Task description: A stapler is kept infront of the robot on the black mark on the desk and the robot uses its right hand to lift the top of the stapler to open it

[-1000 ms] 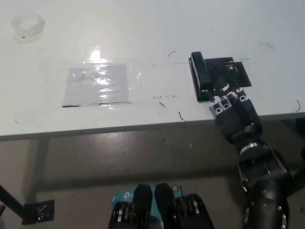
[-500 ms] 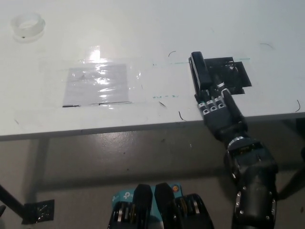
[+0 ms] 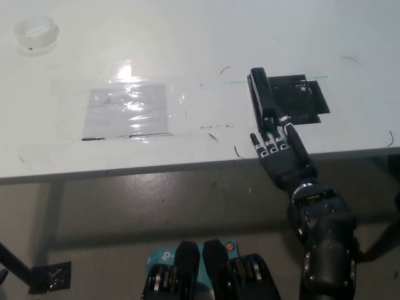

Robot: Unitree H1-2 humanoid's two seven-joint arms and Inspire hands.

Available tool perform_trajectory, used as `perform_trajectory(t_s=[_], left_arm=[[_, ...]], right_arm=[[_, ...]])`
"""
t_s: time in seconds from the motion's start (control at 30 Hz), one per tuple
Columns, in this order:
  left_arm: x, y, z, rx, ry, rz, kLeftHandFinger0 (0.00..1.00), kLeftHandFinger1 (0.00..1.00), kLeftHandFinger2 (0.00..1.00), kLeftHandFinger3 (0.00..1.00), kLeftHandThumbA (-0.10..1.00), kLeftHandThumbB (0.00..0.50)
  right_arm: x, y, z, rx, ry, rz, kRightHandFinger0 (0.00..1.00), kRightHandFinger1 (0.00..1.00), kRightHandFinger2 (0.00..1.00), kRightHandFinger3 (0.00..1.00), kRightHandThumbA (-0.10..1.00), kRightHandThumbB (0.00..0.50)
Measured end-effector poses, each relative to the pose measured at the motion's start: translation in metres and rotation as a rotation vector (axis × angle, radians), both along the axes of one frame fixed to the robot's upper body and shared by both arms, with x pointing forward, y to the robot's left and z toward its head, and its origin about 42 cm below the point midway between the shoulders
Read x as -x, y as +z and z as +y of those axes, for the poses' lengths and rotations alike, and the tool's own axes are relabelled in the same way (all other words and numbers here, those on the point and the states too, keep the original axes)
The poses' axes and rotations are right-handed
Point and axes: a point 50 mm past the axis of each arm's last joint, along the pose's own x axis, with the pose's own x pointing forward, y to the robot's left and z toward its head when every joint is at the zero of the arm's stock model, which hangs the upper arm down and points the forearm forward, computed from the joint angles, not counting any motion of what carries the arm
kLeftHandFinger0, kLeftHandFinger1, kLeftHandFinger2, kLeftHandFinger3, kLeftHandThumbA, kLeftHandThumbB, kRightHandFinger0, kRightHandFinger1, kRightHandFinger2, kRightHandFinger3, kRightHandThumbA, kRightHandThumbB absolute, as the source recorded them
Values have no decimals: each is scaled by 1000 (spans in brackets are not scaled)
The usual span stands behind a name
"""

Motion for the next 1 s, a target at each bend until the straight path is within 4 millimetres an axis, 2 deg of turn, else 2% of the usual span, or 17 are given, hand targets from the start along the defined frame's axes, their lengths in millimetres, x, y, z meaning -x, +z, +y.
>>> perform_trajectory(t_s=[0.13,0.2,0.33,0.4,0.47,0.57,0.6,0.8,0.87,1.0], left_arm=[[1,-1,-1,2,1,1,415,520,674,796,1000,119],[2,-2,-1,4,2,1,405,515,664,787,1000,118],[3,-3,-3,8,4,2,448,542,669,802,1000,124],[3,-4,-3,10,5,2,417,512,645,771,1000,111],[3,-4,-4,11,6,2,429,516,643,774,1000,106],[5,-5,-5,14,7,6,442,530,674,787,1000,119],[6,-6,-5,14,8,8,445,538,680,796,1000,113],[11,-9,-5,18,11,18,471,569,723,825,1000,113],[11,-9,-6,19,11,19,432,530,697,807,1000,110],[12,-10,-7,23,13,20,433,533,683,812,1000,115]], right_arm=[[-1,-2,1,-2,-2,7,960,1000,1000,1000,1000,178],[-1,-2,1,-2,-3,8,965,1000,1000,1000,1000,169],[-4,1,4,-6,3,3,969,1000,1000,1000,1000,164],[-8,5,7,-7,9,-2,965,1000,1000,1000,1000,153],[-13,10,11,-9,19,-5,970,1000,1000,1000,1000,155],[-17,11,14,-12,25,3,975,1000,1000,1000,1000,158],[-17,10,14,-13,25,7,936,1000,1000,1000,1000,156],[-24,13,15,-18,28,15,926,1000,1000,1000,1000,168],[-26,14,15,-18,30,17,939,1000,1000,1000,1000,172],[-28,15,14,-22,26,19,928,1000,1000,1000,1000,174]])
